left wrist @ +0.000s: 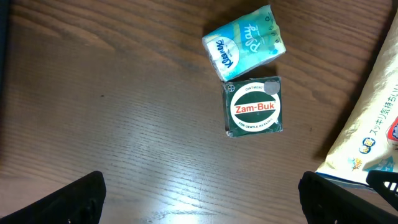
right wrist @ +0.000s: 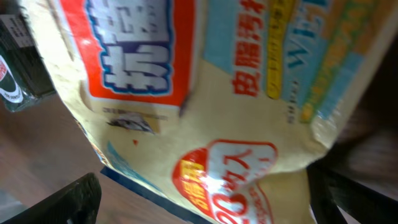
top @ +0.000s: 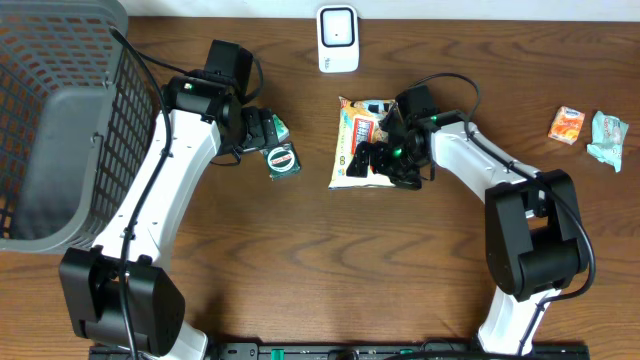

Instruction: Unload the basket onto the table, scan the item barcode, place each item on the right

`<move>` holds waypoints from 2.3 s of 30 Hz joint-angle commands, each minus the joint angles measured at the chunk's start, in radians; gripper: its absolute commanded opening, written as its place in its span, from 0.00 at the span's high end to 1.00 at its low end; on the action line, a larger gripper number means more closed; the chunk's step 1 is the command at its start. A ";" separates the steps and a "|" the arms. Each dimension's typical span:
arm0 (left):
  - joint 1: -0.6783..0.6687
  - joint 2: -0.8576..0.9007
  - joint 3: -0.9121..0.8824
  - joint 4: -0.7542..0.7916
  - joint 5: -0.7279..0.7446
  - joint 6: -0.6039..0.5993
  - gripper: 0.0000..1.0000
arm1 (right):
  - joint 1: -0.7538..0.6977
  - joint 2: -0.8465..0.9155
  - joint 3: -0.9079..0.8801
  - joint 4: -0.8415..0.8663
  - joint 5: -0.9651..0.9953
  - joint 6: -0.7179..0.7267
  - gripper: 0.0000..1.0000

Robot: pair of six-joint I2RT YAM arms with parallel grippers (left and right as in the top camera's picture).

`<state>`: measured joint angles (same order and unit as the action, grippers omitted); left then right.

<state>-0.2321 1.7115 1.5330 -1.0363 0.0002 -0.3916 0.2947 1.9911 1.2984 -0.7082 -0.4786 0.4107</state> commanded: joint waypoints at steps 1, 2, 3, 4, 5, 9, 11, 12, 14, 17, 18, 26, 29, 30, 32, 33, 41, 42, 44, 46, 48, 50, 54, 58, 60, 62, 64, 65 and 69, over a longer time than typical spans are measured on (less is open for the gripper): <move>0.003 0.000 0.008 -0.003 -0.011 0.005 0.02 | -0.053 0.010 -0.020 -0.026 0.024 0.023 0.01; 0.003 0.000 0.008 -0.003 -0.011 0.005 0.02 | -0.072 0.009 -0.014 -0.034 0.024 0.023 0.01; 0.003 0.000 0.008 -0.003 -0.011 0.005 0.02 | -0.094 0.008 -0.003 -0.049 0.018 0.024 0.01; 0.003 0.000 0.008 -0.003 -0.011 0.005 0.02 | -0.116 0.004 0.007 -0.073 0.006 0.023 0.01; 0.003 0.000 0.008 -0.003 -0.011 0.005 0.02 | -0.134 0.000 0.015 -0.094 -0.004 0.021 0.01; 0.003 0.000 0.008 -0.003 -0.011 0.005 0.02 | -0.190 -0.043 0.030 -0.183 -0.015 -0.092 0.06; 0.003 0.000 0.008 -0.003 -0.011 0.005 0.02 | -0.197 -0.072 0.030 -0.223 -0.039 -0.183 0.21; 0.003 0.000 0.008 -0.003 -0.011 0.005 0.02 | -0.195 -0.095 0.030 -0.253 -0.076 -0.242 0.44; 0.003 0.000 0.008 -0.003 -0.011 0.005 0.02 | -0.186 -0.122 0.030 -0.283 -0.119 -0.281 0.94; 0.003 0.000 0.008 -0.003 -0.011 0.005 0.02 | -0.159 -0.161 0.030 -0.317 -0.127 -0.282 0.99; 0.003 0.000 0.008 -0.003 -0.011 0.005 0.02 | -0.147 -0.171 0.030 -0.320 -0.126 -0.282 0.99; 0.003 0.000 0.008 -0.003 -0.011 0.005 0.02 | 0.014 -0.170 0.028 -0.204 0.026 -0.114 0.99; 0.003 0.000 0.008 -0.003 -0.011 0.005 0.02 | 0.082 -0.153 0.028 -0.168 0.165 0.056 0.99; 0.003 0.000 0.008 -0.003 -0.011 0.005 0.03 | 0.101 -0.148 0.027 -0.151 0.175 0.071 0.99; 0.003 0.000 0.008 -0.003 -0.011 0.005 0.02 | 0.145 -0.137 0.027 -0.106 0.181 0.092 0.99; 0.003 0.000 0.008 -0.003 -0.011 0.005 0.02 | 0.166 -0.129 0.027 -0.081 0.191 0.105 0.99; 0.003 0.000 0.008 -0.003 -0.011 0.005 0.02 | 0.240 -0.092 0.027 -0.037 0.443 0.312 0.99; 0.003 0.000 0.008 -0.003 -0.011 0.005 0.02 | 0.240 -0.087 0.027 -0.032 0.443 0.329 0.98; 0.003 0.000 0.008 -0.003 -0.011 0.005 0.02 | 0.240 -0.074 0.027 -0.008 0.443 0.353 0.99; 0.003 0.000 0.008 -0.003 -0.011 0.005 0.02 | 0.240 -0.061 0.027 0.027 0.446 0.351 0.99; 0.003 0.000 0.008 -0.003 -0.011 0.005 0.02 | 0.240 -0.052 0.027 0.051 0.446 0.351 0.99; 0.003 0.000 0.008 -0.003 -0.011 0.005 0.02 | 0.240 -0.046 0.027 0.058 0.447 0.351 0.99; 0.003 0.000 0.008 -0.003 -0.011 0.005 0.02 | 0.238 -0.042 0.027 0.007 0.504 0.349 0.99; 0.003 0.000 0.008 -0.003 -0.011 0.005 0.02 | 0.223 -0.042 0.027 -0.094 0.611 0.381 0.99; 0.003 0.000 0.008 -0.003 -0.011 0.005 0.02 | 0.208 -0.042 0.027 -0.140 0.685 0.410 0.99; 0.003 0.000 0.008 -0.003 -0.011 0.005 0.02 | 0.184 -0.043 0.028 -0.153 0.751 0.410 0.99; 0.003 0.000 0.008 -0.003 -0.011 0.005 0.02 | 0.149 -0.048 0.032 -0.154 0.791 0.386 0.99; 0.003 0.000 0.008 -0.003 -0.011 0.005 0.02 | 0.127 -0.051 0.038 -0.154 0.795 0.372 0.99; 0.003 0.000 0.008 -0.003 -0.011 0.005 0.02 | 0.023 -0.068 0.107 -0.178 0.637 0.222 0.99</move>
<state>-0.2321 1.7115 1.5330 -1.0363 0.0002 -0.3916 0.3908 1.9316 1.3334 -0.8768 0.2203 0.7513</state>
